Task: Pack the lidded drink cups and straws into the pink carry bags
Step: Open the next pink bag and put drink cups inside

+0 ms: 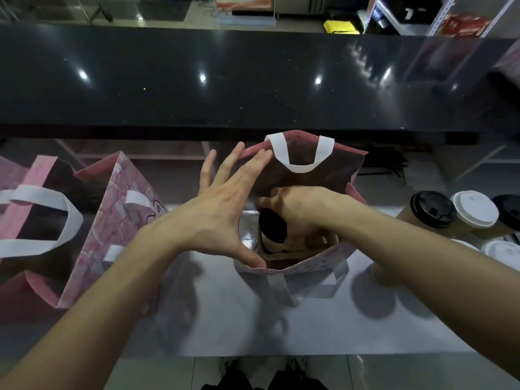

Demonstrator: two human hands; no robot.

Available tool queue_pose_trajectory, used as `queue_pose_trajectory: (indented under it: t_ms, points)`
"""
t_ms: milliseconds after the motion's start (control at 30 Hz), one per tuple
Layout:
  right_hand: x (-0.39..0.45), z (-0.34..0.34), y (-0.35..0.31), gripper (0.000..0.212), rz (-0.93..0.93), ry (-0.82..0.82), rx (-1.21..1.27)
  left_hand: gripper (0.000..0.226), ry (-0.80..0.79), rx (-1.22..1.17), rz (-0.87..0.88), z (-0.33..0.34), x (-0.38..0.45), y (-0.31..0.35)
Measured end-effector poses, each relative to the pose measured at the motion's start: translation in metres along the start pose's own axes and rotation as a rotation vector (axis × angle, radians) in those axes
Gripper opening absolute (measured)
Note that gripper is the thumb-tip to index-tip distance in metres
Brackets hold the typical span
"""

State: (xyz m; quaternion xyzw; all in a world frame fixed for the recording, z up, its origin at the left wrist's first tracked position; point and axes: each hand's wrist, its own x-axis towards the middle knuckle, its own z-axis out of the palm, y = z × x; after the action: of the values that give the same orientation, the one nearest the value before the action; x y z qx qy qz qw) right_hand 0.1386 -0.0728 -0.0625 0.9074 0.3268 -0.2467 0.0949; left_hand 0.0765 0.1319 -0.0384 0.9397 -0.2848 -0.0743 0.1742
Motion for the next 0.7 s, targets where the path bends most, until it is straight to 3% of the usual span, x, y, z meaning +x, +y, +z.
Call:
queue_pose_trajectory:
  t_ms: [133,367,533,633,700]
  points:
    - [0.006,-0.009,-0.012,0.112,-0.042,0.007,0.011,0.171,-0.004,-0.001,-0.013,-0.001,-0.002,0.002]
    - [0.007,-0.016,-0.019,0.092,-0.045,0.001,0.117,0.170,0.028,0.018,-0.006,-0.003,0.001,-0.001]
    - [0.007,-0.008,-0.018,0.107,-0.034,0.013,0.127,0.165,0.048,0.023,-0.007,-0.003,0.001,0.000]
    - [-0.006,-0.011,-0.011,0.126,-0.011,0.035,0.161,0.146,0.062,0.108,-0.006,-0.008,0.001,0.004]
    - [-0.023,-0.020,-0.004,0.117,-0.007,0.118,0.198,0.117,0.113,0.179,-0.023,-0.015,0.002,0.010]
